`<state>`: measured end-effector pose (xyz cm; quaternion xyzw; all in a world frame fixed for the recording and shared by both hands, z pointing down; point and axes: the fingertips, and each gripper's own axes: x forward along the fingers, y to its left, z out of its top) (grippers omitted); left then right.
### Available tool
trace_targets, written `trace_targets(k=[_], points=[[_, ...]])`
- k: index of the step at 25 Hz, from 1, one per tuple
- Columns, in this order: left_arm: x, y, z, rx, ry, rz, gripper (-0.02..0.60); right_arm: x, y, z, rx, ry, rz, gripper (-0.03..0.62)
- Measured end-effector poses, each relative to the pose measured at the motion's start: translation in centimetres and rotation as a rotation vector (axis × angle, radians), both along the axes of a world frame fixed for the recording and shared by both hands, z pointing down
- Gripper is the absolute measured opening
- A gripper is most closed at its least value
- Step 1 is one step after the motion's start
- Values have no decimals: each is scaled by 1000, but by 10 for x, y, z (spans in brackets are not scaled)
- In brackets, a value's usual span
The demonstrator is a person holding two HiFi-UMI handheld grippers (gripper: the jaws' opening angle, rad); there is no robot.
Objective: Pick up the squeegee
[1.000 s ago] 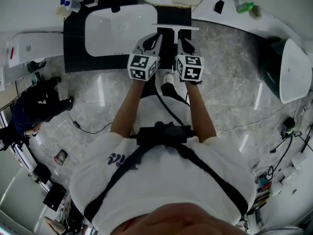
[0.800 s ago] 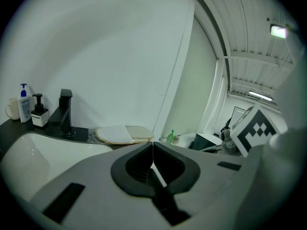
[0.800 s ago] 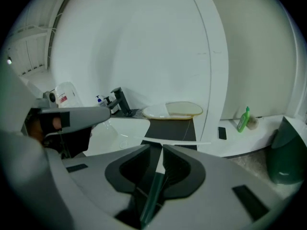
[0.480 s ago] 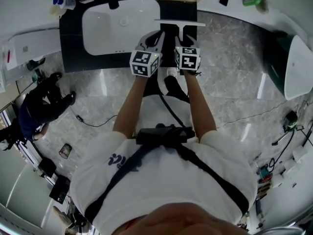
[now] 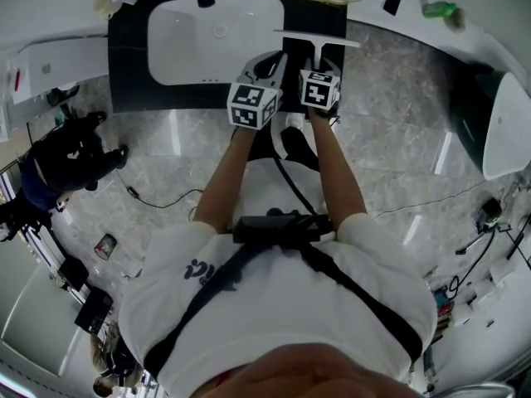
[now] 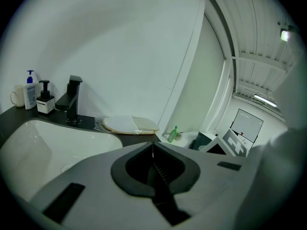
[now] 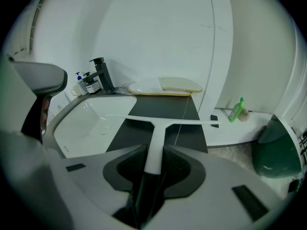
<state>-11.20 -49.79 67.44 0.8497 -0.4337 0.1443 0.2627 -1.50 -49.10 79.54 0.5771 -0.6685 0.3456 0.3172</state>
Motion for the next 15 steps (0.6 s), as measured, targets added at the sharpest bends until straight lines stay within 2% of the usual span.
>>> trace_targets(k=[9, 15], points=[[-5, 2, -23, 35, 11, -42, 12, 11, 1, -28, 70, -41, -3, 97], [-8, 1, -70, 126, 23, -75, 12, 14, -6, -114, 283, -104, 3, 97]])
